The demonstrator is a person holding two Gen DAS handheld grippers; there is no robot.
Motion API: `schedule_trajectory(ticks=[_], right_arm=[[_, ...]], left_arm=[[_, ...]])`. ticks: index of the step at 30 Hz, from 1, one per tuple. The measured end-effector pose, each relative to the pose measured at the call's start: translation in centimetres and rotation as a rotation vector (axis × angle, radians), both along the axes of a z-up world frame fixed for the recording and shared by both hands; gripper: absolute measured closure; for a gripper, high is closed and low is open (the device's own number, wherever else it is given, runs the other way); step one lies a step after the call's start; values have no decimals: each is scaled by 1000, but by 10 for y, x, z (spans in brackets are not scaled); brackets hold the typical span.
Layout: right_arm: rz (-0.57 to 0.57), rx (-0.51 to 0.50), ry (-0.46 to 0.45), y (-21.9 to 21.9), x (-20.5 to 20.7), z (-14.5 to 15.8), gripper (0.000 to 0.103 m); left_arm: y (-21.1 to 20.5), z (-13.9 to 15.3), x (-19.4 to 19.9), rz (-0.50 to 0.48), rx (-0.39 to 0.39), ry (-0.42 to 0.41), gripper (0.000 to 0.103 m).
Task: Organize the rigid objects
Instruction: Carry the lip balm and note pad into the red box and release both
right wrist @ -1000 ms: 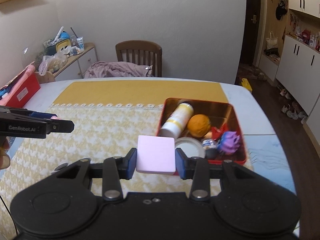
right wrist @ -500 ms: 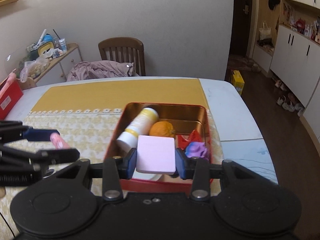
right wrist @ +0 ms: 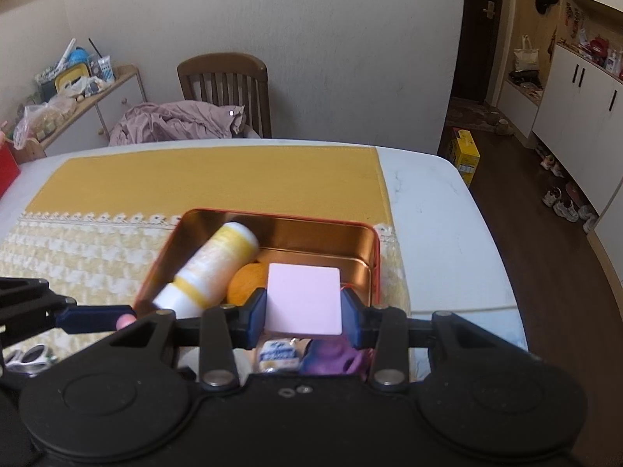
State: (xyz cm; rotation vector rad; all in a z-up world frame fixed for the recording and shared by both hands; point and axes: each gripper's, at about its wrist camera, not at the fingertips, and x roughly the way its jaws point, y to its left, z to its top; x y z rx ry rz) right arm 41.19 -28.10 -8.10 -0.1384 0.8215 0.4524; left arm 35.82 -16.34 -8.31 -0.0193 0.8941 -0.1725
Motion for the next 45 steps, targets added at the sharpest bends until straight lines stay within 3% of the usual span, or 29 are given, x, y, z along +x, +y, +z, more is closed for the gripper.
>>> schedule_trajectory(ticks=[10,22,35,40,45], right_arm=[[29,-6,49,4,39,-22,64],[55,-32,74,5,53,-32,63],[69,-54,56,0,43,-28,62],[65,-26,51,-7,38,-19,57],[59,4,41,-12,30,-7,54]], left_arm=[[-15,-17,29,28,26,17,44],[-22,-32,51,32,23,55,44],[-19,-39,59,63,-30,103,44],[-19,-34,55,65,-54,89,33],[-21,-25,43,41,-47,57,33]])
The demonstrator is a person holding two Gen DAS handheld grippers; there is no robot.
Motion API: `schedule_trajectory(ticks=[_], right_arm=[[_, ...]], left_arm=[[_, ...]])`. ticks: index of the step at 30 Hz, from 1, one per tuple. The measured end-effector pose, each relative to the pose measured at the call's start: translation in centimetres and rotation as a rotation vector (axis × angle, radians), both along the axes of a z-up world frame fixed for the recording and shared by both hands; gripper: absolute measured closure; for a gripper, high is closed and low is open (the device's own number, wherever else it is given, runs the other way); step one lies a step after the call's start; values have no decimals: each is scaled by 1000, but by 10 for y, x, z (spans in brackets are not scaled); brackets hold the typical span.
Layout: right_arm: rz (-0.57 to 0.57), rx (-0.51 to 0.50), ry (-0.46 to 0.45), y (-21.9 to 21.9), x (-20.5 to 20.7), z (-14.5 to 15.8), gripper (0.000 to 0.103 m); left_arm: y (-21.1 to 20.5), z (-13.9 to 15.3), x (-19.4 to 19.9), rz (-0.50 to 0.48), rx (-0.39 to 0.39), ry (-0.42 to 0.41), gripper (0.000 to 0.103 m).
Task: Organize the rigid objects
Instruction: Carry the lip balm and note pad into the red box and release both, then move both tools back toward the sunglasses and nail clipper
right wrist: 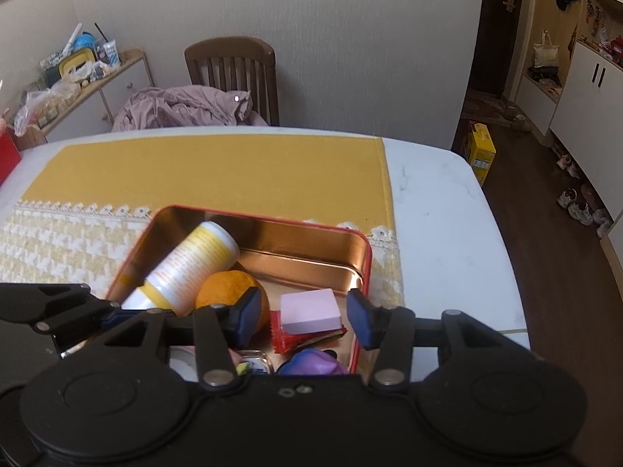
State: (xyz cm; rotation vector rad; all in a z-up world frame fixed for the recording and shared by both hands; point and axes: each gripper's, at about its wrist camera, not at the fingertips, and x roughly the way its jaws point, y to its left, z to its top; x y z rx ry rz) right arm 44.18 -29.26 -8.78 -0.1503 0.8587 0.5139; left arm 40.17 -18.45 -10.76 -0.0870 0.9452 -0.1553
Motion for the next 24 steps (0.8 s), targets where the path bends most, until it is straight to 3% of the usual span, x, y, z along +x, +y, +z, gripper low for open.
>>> schedule_trajectory(ticks=[8,10,15,21,24], right_arm=[[-13,39,1,-6,-20,15,52],[-13,45,-5,-6,-27,18,42],[-21,65,-16,-6,-44,28,38],[-25,85,-38,0,-68,41,22],[-20,89,-59,4,-83,48,14]], left_arm=[[9,19,-24,-12,1,-58,32],[12,23,-33,-12,5,-80,27],[26,35,-55,-9,14,-126,27],[51,51,-84,-16,16,-169,27],[65,57,-100,3,15,-183,22]])
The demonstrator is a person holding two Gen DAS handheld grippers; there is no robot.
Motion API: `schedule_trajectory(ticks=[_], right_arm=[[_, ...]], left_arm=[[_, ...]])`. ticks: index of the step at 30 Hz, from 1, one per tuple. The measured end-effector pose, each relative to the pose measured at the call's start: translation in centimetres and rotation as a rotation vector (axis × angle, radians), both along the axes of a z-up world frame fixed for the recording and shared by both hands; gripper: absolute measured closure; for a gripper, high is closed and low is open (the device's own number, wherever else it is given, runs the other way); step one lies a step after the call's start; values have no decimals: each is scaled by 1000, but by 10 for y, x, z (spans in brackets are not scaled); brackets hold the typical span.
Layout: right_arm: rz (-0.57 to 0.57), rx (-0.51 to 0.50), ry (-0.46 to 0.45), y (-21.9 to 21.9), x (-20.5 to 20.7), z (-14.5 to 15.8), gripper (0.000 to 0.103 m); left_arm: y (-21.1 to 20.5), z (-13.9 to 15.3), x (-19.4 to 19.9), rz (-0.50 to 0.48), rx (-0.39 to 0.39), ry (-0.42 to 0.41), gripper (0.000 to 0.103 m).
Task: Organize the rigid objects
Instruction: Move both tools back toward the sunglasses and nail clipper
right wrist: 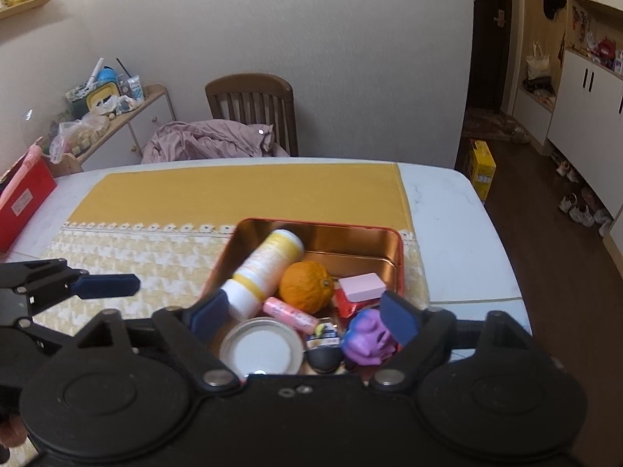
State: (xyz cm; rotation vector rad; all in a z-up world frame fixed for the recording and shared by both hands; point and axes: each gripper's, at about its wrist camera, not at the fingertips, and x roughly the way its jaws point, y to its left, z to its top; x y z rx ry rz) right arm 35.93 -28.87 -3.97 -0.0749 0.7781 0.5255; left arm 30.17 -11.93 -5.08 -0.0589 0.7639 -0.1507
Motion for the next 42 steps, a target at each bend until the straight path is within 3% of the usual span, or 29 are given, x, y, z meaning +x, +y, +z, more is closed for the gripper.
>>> schedule_trajectory(ticks=[8,19,30,42], right_arm=[[-1,38,-17,11,-35,6,0],[47,34,-64,47,-86,-4,0],[80,37,-11,93,-112,-24,1],[95,-47,43,135,-115,-59,14]], left_arm=[[42,10,-39,37,4,-32,20],[111,4,-87,121,40,-41,19],[170,-25,-123,181,53,5,19],[186,-73,-136,91,57,78,19]])
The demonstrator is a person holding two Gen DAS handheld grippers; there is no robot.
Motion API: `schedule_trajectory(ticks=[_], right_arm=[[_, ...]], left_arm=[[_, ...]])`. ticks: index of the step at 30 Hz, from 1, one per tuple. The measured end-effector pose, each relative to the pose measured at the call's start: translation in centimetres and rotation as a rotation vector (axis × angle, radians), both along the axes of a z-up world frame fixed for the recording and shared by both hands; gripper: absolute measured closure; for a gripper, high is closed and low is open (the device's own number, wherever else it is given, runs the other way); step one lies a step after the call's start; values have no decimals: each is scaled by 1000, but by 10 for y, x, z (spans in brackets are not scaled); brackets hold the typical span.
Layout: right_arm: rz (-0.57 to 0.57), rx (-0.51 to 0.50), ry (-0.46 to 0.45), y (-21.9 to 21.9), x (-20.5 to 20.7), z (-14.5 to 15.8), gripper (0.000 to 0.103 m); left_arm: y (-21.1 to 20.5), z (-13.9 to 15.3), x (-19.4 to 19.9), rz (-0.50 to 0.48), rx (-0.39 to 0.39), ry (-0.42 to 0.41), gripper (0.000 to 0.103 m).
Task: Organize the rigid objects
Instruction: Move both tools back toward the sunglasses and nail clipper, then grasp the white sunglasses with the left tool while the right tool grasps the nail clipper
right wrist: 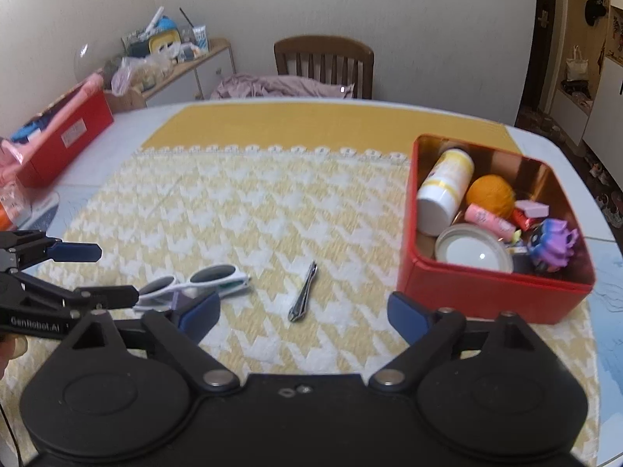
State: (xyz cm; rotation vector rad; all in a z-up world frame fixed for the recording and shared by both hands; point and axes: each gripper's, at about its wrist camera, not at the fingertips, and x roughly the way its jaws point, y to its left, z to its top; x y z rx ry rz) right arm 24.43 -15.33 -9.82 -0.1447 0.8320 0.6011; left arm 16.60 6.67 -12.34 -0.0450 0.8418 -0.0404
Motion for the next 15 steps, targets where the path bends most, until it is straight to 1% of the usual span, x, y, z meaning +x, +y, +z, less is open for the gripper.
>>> schedule_trajectory(ticks=[2,6,11,13,15], right_arm=[[-1,-18,10,5,1,-6,15],[-1,-35,30,12,4,-17,21],[3,-57,41,18,8,-26,26],[5,-60,45,20,10,-29,30],[6,-60,46,21,12,-31,32]], left_arm=[[-2,-6,1,-19,17,8,19],[-4,-16,2,-45,31,20,19],[-5,-23,7,-54,37,25,20],[-5,-24,10,-61,37,22,20],[-5,-26,14,-69,33,23,20]])
